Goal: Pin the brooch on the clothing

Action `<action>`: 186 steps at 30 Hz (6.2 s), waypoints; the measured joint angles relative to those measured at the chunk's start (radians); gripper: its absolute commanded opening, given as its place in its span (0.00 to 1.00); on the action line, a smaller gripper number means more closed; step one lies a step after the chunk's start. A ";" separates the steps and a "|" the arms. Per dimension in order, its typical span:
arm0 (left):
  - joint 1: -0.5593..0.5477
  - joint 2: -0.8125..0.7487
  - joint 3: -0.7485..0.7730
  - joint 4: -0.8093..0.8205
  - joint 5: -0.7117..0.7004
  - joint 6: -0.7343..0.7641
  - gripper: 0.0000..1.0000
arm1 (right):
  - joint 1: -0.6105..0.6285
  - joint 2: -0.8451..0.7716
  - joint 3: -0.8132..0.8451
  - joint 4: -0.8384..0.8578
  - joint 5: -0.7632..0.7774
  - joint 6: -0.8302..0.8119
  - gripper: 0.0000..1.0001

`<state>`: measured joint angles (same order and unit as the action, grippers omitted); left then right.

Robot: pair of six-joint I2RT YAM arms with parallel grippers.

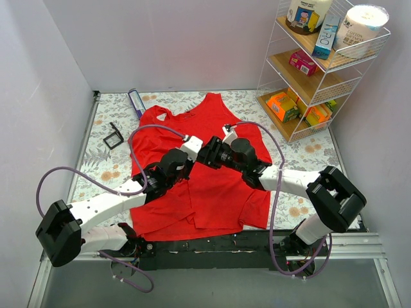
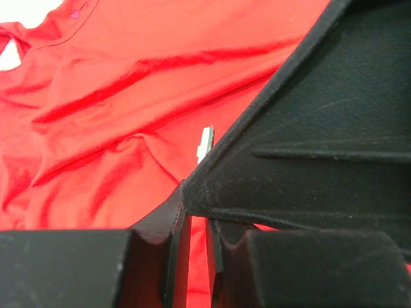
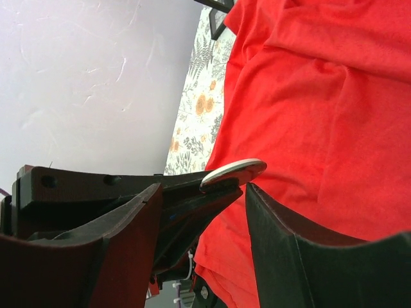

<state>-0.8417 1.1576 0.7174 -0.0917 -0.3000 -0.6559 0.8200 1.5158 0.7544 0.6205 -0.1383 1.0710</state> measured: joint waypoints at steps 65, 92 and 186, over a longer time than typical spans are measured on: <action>0.489 -0.004 0.047 0.216 1.127 -0.385 0.84 | -0.159 -0.170 0.003 -0.060 -0.368 -0.420 0.01; 0.499 0.051 0.039 0.346 1.407 -0.491 0.27 | -0.179 -0.212 -0.018 0.116 -0.543 -0.353 0.01; 0.312 0.196 0.084 0.153 1.578 -0.362 0.00 | -0.172 -0.307 0.199 -0.725 -0.555 -0.790 0.60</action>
<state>-0.5297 1.3533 0.8013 0.0608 1.2778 -1.0183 0.6483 1.2083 0.9531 -0.1043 -0.6937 0.2810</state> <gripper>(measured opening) 0.085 0.598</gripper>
